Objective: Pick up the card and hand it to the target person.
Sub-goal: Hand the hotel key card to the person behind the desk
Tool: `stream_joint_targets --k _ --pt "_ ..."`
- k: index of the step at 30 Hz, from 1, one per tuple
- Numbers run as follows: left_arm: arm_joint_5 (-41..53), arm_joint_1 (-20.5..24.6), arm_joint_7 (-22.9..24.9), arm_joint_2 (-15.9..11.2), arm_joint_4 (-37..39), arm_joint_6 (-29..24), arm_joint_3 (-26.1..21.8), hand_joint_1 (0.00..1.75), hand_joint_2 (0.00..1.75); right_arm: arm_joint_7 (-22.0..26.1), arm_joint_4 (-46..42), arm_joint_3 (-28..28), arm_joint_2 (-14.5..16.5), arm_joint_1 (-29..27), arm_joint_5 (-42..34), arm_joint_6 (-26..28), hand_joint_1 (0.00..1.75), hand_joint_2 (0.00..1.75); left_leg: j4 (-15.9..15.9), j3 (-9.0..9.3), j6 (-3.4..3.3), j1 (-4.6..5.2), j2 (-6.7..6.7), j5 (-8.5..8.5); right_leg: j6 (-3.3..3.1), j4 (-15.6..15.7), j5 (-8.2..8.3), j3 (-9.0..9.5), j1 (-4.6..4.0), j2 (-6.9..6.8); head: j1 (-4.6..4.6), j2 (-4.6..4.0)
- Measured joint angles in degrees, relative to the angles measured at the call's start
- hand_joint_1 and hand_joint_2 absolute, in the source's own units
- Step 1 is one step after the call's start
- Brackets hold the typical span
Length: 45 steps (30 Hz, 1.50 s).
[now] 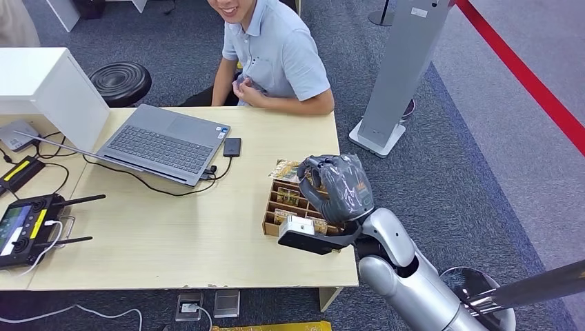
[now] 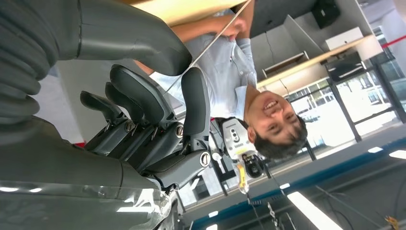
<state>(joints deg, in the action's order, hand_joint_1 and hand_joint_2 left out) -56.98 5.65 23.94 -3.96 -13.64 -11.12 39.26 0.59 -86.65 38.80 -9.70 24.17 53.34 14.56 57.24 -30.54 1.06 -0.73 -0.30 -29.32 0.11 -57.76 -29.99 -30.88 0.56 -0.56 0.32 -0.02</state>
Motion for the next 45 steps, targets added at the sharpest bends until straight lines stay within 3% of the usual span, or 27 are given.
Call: stream_joint_targets --k 10,17,20,26,31,35,45 --pt "0.61 0.04 -0.05 -0.68 0.00 2.76 0.37 0.00 0.00 2.04 -0.74 0.03 0.41 2.97 0.40 0.91 1.75 1.75 0.00 -0.02 0.00 -0.01 -0.01 0.00 0.00 -0.01 0.00 0.00 -0.01 0.01 -0.03 0.00" --pt "1.31 0.17 0.14 -1.82 0.00 4.58 1.56 0.00 0.00 1.22 6.90 0.66 4.13 9.37 -0.34 0.52 1.75 1.75 0.00 -0.03 0.00 -0.01 -0.01 0.05 -0.01 -0.05 0.00 0.00 -0.01 -0.01 -0.07 0.00" --pt "1.36 0.28 0.35 -2.08 0.00 4.92 2.00 0.00 0.00 -1.04 11.52 0.88 6.01 12.03 -0.72 0.94 1.75 1.75 0.00 -0.05 0.00 -0.01 -0.02 0.05 -0.01 -0.05 0.00 -0.01 -0.01 -0.02 -0.03 0.00" --pt "1.33 0.32 0.84 -2.68 0.00 5.98 2.57 0.00 0.00 -11.50 20.10 1.23 9.40 17.26 2.38 -2.01 1.75 1.75 0.00 -0.08 0.00 -0.01 -0.02 0.05 -0.01 -0.06 0.00 -0.04 -0.01 -0.02 -0.02 0.00" --pt "0.83 0.32 0.99 -2.95 0.00 5.93 2.81 0.00 0.00 -15.53 25.89 1.50 12.02 19.77 5.07 -4.77 1.75 1.75 0.00 -0.08 0.01 -0.01 -0.02 0.05 -0.01 -0.06 0.00 -0.05 -0.01 -0.02 -0.08 0.00" --pt "0.31 0.33 1.30 -2.86 0.00 4.25 2.84 0.00 0.00 -15.91 29.20 1.58 14.03 20.90 5.98 -5.19 0.00 1.75 0.00 -0.08 0.01 -0.01 -0.02 0.05 -0.01 -0.06 0.00 -0.06 -0.01 -0.02 -0.04 0.00" --pt "-0.31 0.29 1.66 -0.93 -0.02 -1.20 2.92 0.00 0.00 -10.47 33.52 1.52 17.66 21.51 0.07 -5.48 0.00 1.75 0.00 -0.06 0.01 0.00 -0.01 0.05 -0.01 -0.05 0.00 -0.06 -0.01 -0.02 -0.02 0.00"
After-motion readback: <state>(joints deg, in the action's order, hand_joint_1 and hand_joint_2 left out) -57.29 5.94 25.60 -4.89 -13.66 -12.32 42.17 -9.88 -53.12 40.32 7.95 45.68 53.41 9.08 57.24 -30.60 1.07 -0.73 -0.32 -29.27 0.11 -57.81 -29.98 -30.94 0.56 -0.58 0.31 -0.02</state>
